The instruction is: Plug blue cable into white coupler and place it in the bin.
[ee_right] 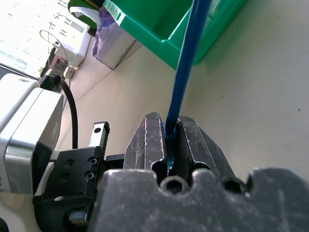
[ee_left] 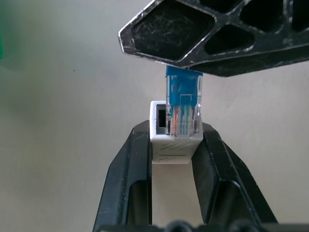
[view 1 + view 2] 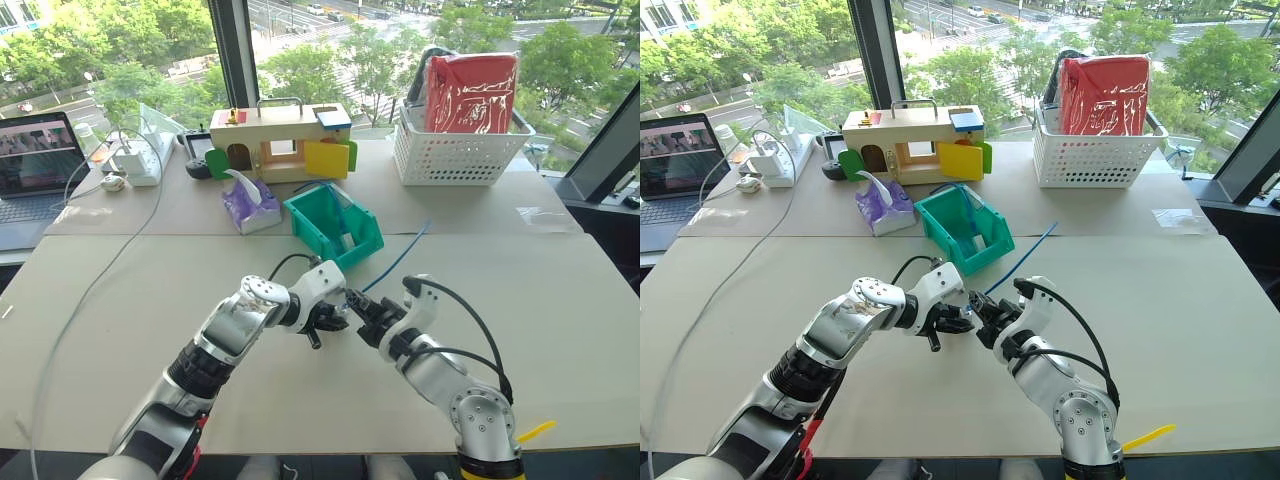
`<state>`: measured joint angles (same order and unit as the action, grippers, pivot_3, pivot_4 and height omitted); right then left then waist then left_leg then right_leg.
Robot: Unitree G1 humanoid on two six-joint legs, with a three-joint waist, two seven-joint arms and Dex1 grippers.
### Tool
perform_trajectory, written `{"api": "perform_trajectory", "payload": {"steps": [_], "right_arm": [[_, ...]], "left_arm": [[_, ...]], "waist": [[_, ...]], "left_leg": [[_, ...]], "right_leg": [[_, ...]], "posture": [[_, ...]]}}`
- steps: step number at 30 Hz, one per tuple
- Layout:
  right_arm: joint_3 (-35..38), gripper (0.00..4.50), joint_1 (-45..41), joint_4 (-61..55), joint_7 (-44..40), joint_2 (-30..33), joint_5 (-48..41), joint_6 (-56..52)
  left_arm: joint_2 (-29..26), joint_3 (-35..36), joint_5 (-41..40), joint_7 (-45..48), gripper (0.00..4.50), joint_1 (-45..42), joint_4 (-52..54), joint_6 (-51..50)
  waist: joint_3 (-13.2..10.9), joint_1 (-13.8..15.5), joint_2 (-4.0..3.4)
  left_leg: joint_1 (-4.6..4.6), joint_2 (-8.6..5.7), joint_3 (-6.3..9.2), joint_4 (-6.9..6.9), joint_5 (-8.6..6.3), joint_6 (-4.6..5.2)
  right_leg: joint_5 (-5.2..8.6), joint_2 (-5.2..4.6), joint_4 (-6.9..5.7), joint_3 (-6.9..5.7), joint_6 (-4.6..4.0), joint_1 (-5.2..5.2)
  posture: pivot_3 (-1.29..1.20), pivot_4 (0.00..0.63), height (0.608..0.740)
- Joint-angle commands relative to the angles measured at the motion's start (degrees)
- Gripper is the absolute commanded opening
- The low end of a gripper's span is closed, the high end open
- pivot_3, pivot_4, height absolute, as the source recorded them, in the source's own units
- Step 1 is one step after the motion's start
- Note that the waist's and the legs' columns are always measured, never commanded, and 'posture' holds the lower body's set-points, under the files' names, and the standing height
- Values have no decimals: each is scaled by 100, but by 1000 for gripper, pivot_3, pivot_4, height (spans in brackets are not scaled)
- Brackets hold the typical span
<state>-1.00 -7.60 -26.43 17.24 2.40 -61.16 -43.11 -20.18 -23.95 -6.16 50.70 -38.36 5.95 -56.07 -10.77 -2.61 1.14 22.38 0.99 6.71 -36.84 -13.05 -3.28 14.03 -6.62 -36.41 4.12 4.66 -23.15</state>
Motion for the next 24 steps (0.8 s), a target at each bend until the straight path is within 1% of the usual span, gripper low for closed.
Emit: {"api": "perform_trajectory", "payload": {"steps": [1, 9, 14, 17, 20, 24], "right_arm": [[-2, 0, 24, 25, -117, 19, 178, -32], [96, 0, 141, 124, -239, -16, 418, -17], [69, 0, 123, 171, -373, -9, 535, -79], [-78, 0, 4, 142, -461, 123, 792, -154], [-392, 0, -150, 42, -610, 377, 1174, -279], [-637, 0, -193, -31, -677, 499, 1507, -412]], "left_arm": [[10, -204, -133, 47, 661, -29, 112, -29], [-88, -235, -228, 73, 661, -7, 198, -35], [-20, -237, -248, 42, 661, -73, 156, -21], [17, -220, -274, 34, 661, -120, 160, -66], [91, -163, -317, 10, 661, -221, 88, -130], [378, 77, -415, -156, 661, -433, -130, -287]], "waist": [[0, -1, 0], [3, -1, 0], [4, -1, 0], [4, -1, 0], [4, -1, 0], [6, 12, 2]], "left_leg": [[0, 0, 0, 0, 0, 0], [-2, 0, 0, 0, 0, 0], [-3, 0, 0, 1, 0, 0], [-2, 0, 0, 1, 0, 0], [-3, 0, 0, 0, 0, -1], [-5, -1, 0, 0, 1, -2]], "right_leg": [[0, 0, 0, 0, 0, 0], [0, 0, -1, 0, 0, 0], [0, 1, -2, 0, 0, 0], [0, 1, -1, 0, 0, 1], [0, 1, -3, 0, 0, 1], [1, 1, -4, 0, 1, 3]], "posture": [[0, 150, 740], [0, 150, 740], [0, 150, 740], [0, 150, 740], [0, 150, 740], [0, 150, 740]]}}
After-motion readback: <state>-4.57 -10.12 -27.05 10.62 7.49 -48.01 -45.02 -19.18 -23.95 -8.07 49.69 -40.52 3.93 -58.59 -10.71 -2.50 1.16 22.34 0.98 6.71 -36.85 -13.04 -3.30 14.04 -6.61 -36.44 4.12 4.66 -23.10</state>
